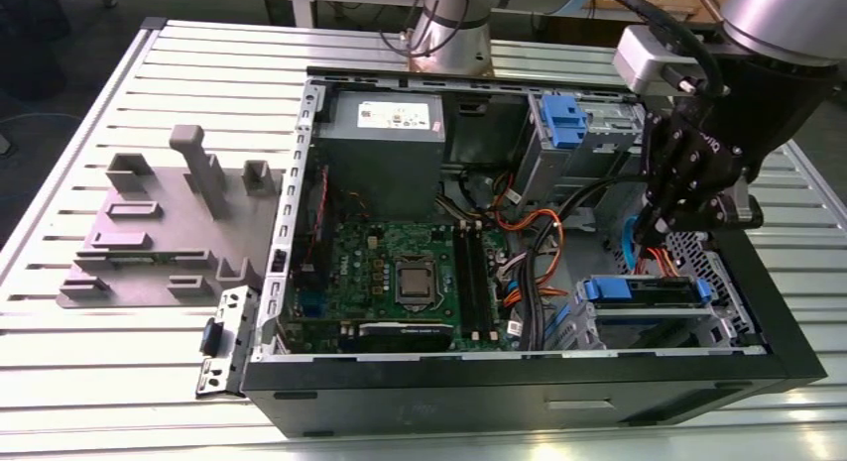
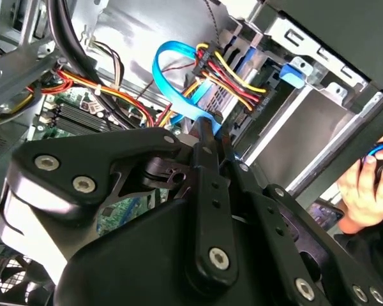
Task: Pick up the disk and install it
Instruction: 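Insert the second disk wire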
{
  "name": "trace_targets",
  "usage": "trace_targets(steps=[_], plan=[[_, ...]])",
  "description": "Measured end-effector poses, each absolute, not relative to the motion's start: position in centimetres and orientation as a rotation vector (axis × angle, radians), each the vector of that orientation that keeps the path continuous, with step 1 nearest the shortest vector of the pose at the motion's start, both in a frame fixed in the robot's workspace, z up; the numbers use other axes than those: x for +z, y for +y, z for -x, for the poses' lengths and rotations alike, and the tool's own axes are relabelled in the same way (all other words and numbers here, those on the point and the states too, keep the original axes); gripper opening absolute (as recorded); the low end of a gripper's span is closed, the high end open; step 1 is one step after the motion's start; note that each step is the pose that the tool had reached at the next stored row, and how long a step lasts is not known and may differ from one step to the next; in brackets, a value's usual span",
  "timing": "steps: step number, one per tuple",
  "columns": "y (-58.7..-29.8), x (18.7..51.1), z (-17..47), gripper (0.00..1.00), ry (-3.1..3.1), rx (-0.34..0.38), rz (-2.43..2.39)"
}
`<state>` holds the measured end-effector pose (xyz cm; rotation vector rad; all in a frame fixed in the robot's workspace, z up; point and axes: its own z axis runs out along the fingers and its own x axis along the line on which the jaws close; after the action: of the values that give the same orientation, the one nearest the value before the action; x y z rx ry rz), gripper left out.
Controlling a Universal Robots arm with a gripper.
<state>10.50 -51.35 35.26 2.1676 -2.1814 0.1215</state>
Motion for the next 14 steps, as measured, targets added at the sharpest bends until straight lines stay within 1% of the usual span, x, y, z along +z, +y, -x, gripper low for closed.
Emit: trace_targets(steps=[4, 10, 14], plan=[[-51.7, 35.13, -10.36, 0.16, -2.203, 0.099, -2.188], [-51.9, 34.99, -9.94, 0.16, -2.224, 0.148, -2.209], [-52.31, 34.84, -9.52, 0.16, -2.231, 0.163, -2.216]])
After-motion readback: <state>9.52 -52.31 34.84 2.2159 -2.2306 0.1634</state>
